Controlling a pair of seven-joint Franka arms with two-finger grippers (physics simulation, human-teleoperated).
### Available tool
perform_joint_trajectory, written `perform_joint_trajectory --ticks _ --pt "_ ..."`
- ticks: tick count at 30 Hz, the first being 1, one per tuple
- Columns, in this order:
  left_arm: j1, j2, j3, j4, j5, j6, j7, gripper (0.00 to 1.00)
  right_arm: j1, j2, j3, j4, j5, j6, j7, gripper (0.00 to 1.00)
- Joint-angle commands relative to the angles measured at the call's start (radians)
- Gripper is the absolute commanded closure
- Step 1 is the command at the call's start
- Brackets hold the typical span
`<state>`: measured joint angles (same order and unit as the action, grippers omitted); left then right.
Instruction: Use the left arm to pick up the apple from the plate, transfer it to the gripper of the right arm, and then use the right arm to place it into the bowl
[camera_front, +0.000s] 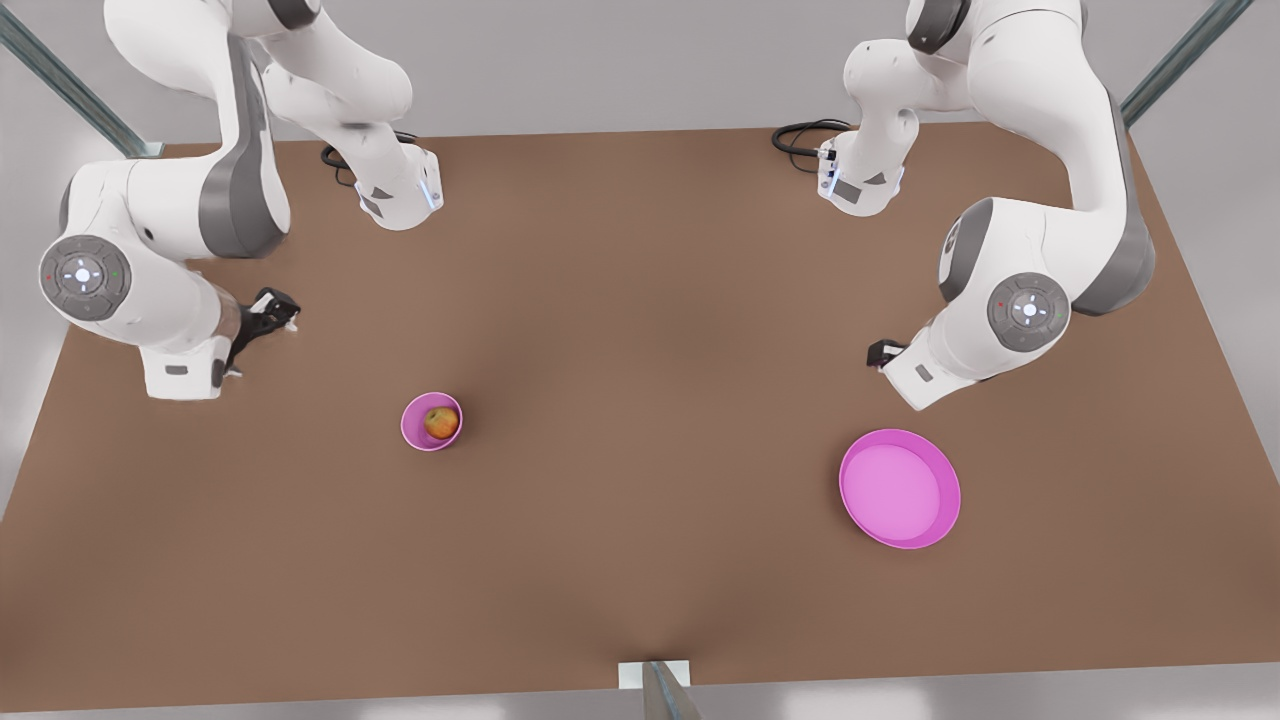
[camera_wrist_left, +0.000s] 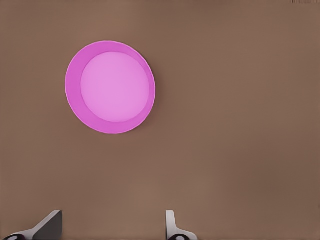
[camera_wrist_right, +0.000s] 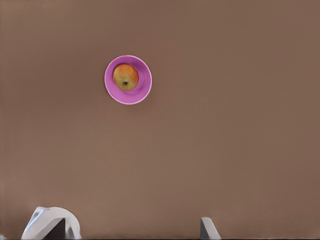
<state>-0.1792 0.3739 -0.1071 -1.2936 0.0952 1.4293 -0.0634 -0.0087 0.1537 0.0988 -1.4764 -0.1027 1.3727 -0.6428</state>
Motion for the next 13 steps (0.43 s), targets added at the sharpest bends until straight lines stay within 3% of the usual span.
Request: perform_joint_trajectory --ticks 1,13 --pt "0.0 -0.001 0.0 0.0 0.001 0.006 -0.009 0.0 0.001 -0.028 -0.014 -0.031 0.055 -0.047 0.647 0.0" --pt "0.017 0.003 0.0 0.022 -0.005 -0.044 -0.01 0.0 0.0 -0.029 -0.033 -0.045 0.046 -0.043 0.647 0.0"
